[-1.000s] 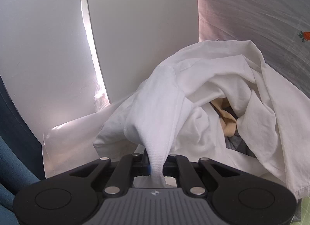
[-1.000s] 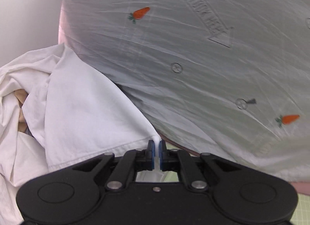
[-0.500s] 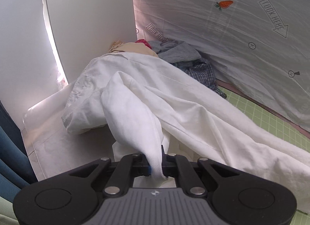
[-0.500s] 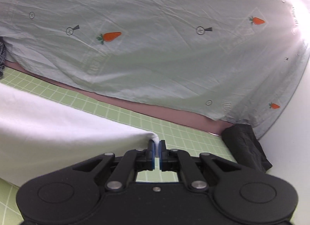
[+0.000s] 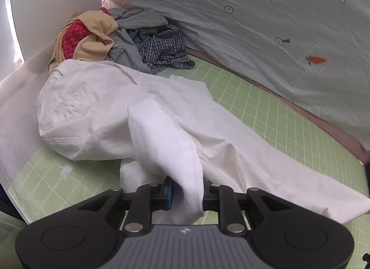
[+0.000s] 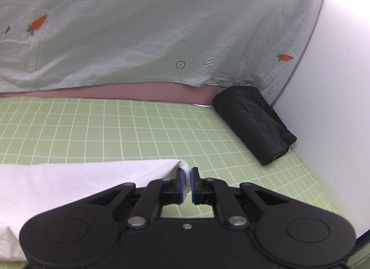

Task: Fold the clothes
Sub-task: 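Lift and pull the white shirt out of the heap with both tools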

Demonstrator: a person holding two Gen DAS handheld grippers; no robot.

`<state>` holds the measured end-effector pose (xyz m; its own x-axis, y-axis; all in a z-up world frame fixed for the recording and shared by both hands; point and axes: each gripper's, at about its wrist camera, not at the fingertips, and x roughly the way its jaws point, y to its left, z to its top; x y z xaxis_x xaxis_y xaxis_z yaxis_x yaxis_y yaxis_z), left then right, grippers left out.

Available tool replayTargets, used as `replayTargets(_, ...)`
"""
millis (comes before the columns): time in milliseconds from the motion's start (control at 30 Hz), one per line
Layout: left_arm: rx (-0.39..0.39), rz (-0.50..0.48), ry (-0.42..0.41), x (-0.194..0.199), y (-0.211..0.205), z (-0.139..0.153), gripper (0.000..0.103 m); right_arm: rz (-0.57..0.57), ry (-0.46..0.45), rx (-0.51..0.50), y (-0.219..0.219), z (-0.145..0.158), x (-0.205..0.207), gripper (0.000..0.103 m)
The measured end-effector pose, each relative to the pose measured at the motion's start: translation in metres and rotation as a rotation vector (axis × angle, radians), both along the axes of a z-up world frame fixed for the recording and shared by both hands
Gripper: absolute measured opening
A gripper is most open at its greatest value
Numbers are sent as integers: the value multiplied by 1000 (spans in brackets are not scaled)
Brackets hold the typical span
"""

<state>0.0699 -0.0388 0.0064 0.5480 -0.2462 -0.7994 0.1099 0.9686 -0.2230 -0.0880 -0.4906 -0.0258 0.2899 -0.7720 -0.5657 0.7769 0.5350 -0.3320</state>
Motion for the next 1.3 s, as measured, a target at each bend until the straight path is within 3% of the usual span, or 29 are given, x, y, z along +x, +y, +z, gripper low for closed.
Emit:
replayTargets(33,-29,19,4,5,7,1,29,12,21,0,6,-6,3,7)
replayTargets(100,-61,46,6,12,23,5,35,-1,-2,46,11,-12,7,17)
replayTargets(300,-68,190,-5,28,75,10,61,0,-52,137,34,-16,25,37)
replayTargets(533,-146,270,36,55,116,-10,66,-103,-166,420,49,-41,30,45)
replayTargets(633,-196,349,33,64,135,-16,66,-128,-224,518,60,-49,28,51)
replayTargets(767,-189,400,34,75,157,-21,68,-145,-227,551,70,-55,34,52)
replayTargets(900,-148,406,47,89,168,-29,79,-157,-235,577,70,-57,42,55)
replayTargets(1167,-275,484,146,115,166,-74,82,-185,-205,591,67,-63,54,57)
replayTargets(1300,-287,484,185,129,155,-94,86,-192,-195,600,66,-66,54,60)
